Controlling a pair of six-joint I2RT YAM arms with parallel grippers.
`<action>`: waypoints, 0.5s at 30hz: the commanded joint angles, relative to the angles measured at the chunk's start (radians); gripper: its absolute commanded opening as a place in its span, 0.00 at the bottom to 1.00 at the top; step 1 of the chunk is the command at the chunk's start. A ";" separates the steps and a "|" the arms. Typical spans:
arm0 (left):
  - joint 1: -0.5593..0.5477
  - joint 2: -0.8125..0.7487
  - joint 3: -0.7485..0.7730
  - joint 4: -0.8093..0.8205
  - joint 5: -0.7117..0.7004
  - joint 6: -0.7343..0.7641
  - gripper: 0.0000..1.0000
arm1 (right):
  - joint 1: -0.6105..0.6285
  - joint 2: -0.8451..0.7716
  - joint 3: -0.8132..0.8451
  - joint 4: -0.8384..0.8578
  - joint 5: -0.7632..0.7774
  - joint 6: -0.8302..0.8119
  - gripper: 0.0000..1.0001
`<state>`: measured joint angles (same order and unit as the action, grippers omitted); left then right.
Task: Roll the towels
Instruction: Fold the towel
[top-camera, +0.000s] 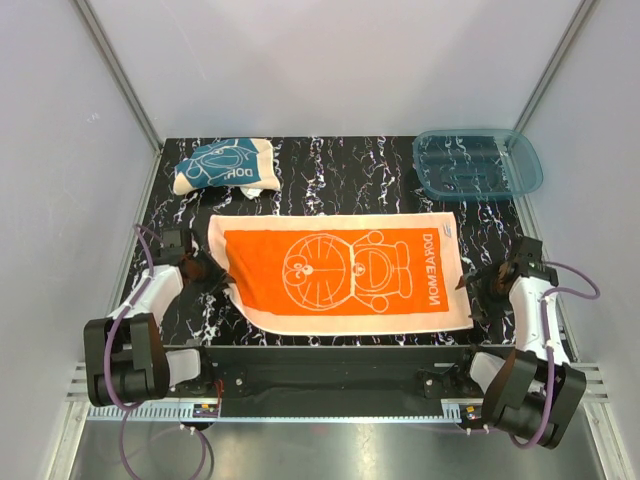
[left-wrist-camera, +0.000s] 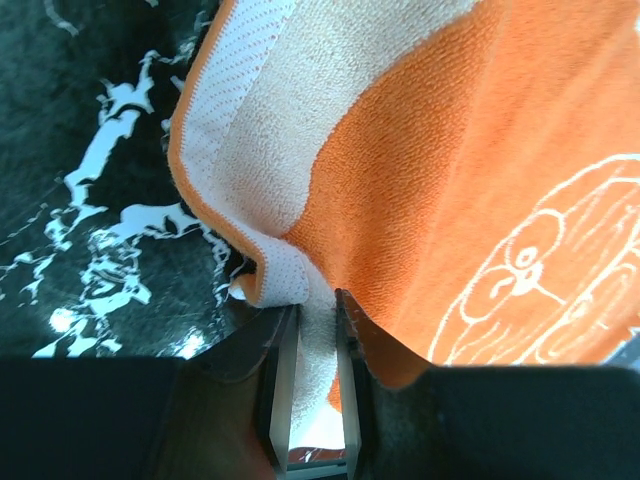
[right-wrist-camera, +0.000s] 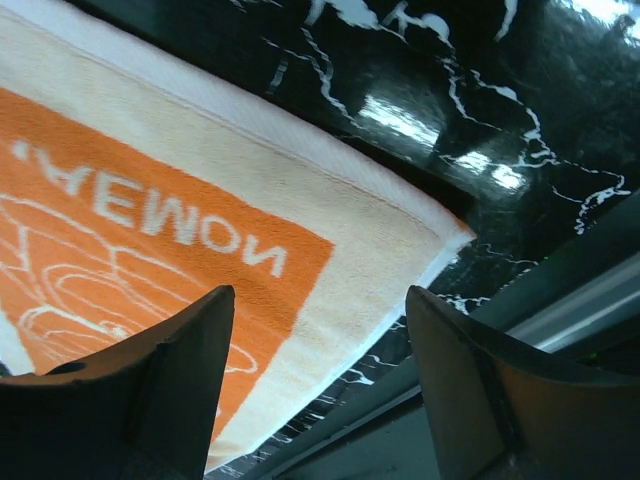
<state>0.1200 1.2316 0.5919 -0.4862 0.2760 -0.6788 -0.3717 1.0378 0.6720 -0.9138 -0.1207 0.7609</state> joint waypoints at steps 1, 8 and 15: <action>0.015 -0.001 -0.012 0.074 0.089 0.018 0.24 | 0.004 0.019 -0.057 -0.010 -0.008 0.044 0.75; 0.032 -0.009 -0.018 0.089 0.112 0.015 0.24 | 0.034 0.069 -0.072 0.021 0.019 0.074 0.68; 0.052 -0.006 -0.018 0.095 0.124 0.015 0.23 | 0.059 0.162 -0.057 0.049 0.064 0.074 0.68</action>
<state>0.1593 1.2316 0.5789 -0.4355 0.3630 -0.6773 -0.3218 1.1770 0.5823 -0.8921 -0.0952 0.8165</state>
